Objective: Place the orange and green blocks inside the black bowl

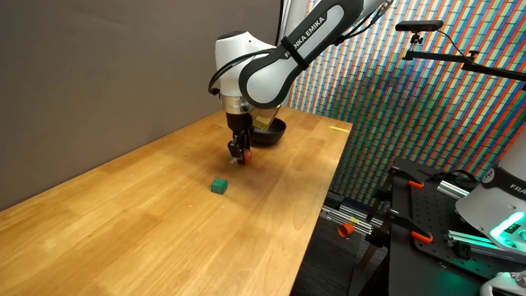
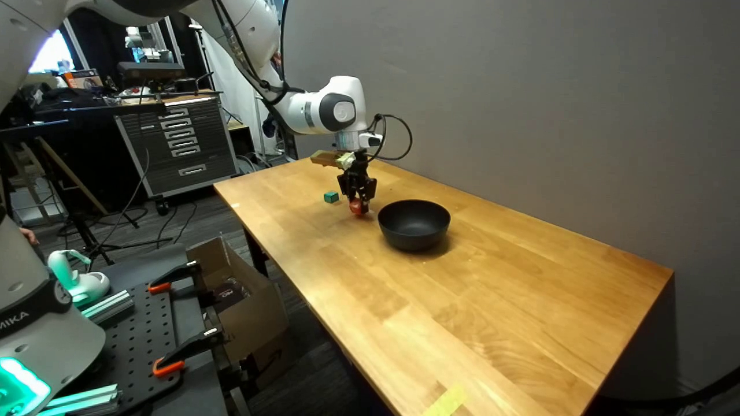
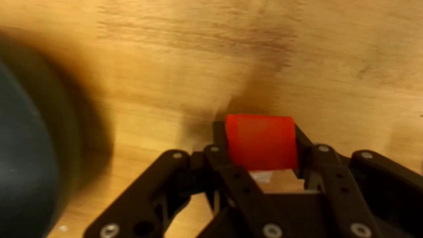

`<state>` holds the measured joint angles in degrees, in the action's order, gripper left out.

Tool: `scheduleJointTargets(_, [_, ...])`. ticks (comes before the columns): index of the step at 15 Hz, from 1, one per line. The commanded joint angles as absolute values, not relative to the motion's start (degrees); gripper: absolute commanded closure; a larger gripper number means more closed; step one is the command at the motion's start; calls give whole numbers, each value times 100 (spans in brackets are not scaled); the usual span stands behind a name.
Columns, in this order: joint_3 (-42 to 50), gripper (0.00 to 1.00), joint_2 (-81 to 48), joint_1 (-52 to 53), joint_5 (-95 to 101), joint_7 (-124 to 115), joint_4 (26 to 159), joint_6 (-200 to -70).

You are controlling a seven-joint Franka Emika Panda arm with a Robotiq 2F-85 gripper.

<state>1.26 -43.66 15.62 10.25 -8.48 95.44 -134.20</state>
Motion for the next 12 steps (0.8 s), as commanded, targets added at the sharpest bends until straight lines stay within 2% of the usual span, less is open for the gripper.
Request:
scheduleJointTargets(1, [619,79,-3360,1714,1676,-1341,10207,-13367])
scheduleJointTargets(6, [1007,79,-2478,1490,2418,-1815,10471,-13248])
scheduleJointTargets(12, [698,79,-2610,751,1975,-1258,10257,-13131])
